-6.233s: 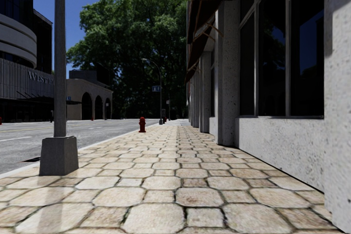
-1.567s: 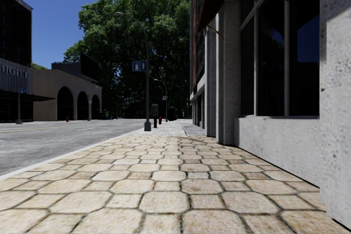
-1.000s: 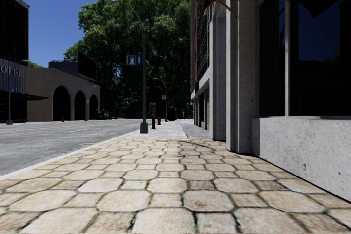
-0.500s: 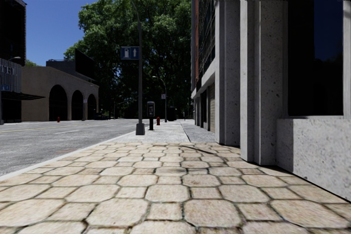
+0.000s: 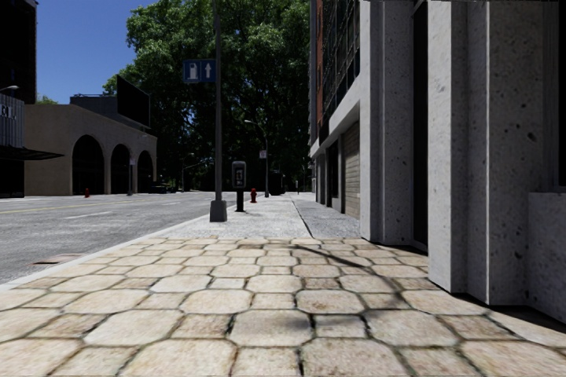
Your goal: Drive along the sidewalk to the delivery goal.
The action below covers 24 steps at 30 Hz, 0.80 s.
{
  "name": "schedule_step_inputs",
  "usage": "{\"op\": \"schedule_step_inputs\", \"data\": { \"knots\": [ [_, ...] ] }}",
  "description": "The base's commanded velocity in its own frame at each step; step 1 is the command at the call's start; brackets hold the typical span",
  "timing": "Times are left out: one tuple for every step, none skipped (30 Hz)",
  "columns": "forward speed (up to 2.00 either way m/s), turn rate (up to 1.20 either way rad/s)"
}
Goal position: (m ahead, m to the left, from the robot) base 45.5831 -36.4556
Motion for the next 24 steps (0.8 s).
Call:
{"op": "schedule_step_inputs", "data": {
  "knots": [
    [2.0,0.0],
    [2.0,0.0],
    [2.0,0.0],
    [2.0,0.0],
    [2.0,0.0],
    [2.0,0.0],
    [2.0,0.0],
    [2.0,0.0],
    [2.0,0.0],
    [2.0,0.0],
    [2.0,0.0],
    [2.0,0.0],
    [2.0,0.0],
    [2.0,0.0],
    [2.0,0.0],
    [2.0,0.0],
    [2.0,0.0],
    [2.0,0.0],
    [2.0,0.0],
    [2.0,0.0],
    [2.0,0.0],
    [2.0,0.0],
    [2.0,0.0],
    [2.0,0.0]
  ]
}}
